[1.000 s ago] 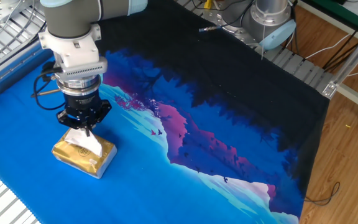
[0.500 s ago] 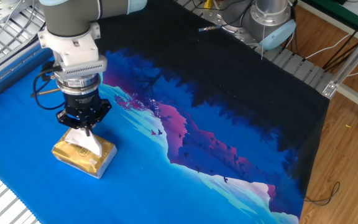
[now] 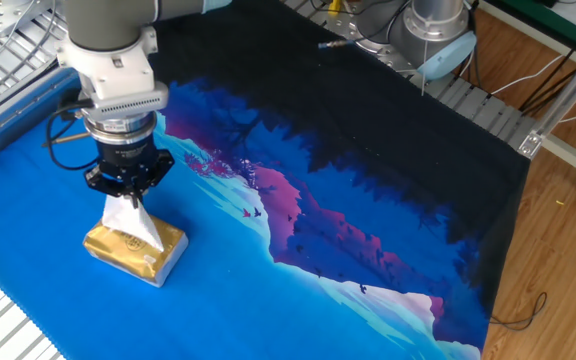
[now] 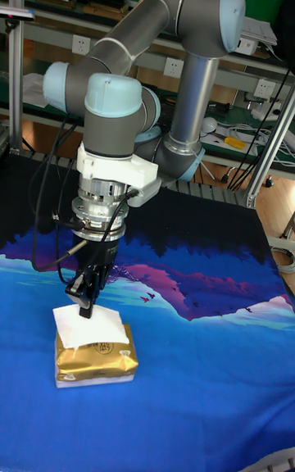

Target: Pull out a napkin

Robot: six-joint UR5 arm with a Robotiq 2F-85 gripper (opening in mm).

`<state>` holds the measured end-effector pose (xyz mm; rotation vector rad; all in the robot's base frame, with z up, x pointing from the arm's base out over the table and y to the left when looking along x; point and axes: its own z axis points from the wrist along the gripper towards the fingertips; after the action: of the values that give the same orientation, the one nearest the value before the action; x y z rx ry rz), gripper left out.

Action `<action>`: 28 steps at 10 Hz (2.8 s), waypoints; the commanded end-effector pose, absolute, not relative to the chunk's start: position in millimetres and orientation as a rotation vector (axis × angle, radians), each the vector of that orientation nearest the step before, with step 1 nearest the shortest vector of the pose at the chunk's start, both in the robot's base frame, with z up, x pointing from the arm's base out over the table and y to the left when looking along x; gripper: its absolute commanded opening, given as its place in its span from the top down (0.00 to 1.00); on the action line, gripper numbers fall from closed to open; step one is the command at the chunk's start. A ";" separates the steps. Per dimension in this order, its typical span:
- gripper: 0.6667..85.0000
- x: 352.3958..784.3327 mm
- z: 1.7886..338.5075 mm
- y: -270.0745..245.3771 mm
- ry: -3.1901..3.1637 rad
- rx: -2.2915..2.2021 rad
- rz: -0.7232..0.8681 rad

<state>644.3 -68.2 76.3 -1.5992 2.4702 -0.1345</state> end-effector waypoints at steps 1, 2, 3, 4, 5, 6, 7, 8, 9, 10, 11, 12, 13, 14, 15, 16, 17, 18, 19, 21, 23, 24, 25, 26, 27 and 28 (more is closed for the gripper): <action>1.00 642.7 85.1 -70.7 2.493 -1.590 -0.126; 1.00 643.4 89.0 -71.0 2.498 -1.594 -0.129; 1.00 644.0 92.8 -69.9 2.508 -1.593 -0.129; 1.00 644.7 95.6 -67.4 2.514 -1.592 -0.127; 1.00 644.8 98.0 -63.7 2.519 -1.586 -0.115; 1.00 643.7 101.3 -60.9 2.526 -1.584 -0.105; 1.00 641.7 105.6 -60.3 2.538 -1.585 -0.105; 1.00 640.9 109.1 -60.5 2.543 -1.587 -0.111; 1.00 639.8 111.1 -59.2 2.546 -1.585 -0.104; 1.00 639.1 112.3 -58.2 2.545 -1.584 -0.097; 1.00 638.3 113.9 -58.2 2.546 -1.585 -0.096; 1.00 637.7 114.7 -58.3 2.548 -1.586 -0.095; 1.00 636.7 115.3 -58.8 2.549 -1.590 -0.094; 1.00 636.0 115.9 -59.2 2.552 -1.592 -0.094; 1.00 635.1 116.6 -59.2 2.556 -1.594 -0.092; 1.00 634.3 117.1 -58.7 2.559 -1.596 -0.089; 1.00 634.4 118.4 -58.1 2.563 -1.596 -0.086; 1.00 633.9 119.8 -57.6 2.567 -1.596 -0.083; 1.00 633.4 122.3 -57.1 2.571 -1.598 -0.079; 1.00 632.2 126.3 -57.9 2.576 -1.601 -0.076; 1.00 626.0 131.9 -57.8 2.593 -1.604 -0.061; 1.00 621.5 135.8 -58.7 2.604 -1.606 -0.057; 1.00 618.1 139.0 -59.3 2.611 -1.607 -0.054; 1.00 616.2 141.0 -59.4 2.614 -1.606 -0.051; 1.00 615.2 142.4 -59.0 2.614 -1.606 -0.046; 1.00 613.5 144.5 -57.9 2.615 -1.606 -0.034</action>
<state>618.6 -60.7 136.7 -1.6163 2.6088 -0.0652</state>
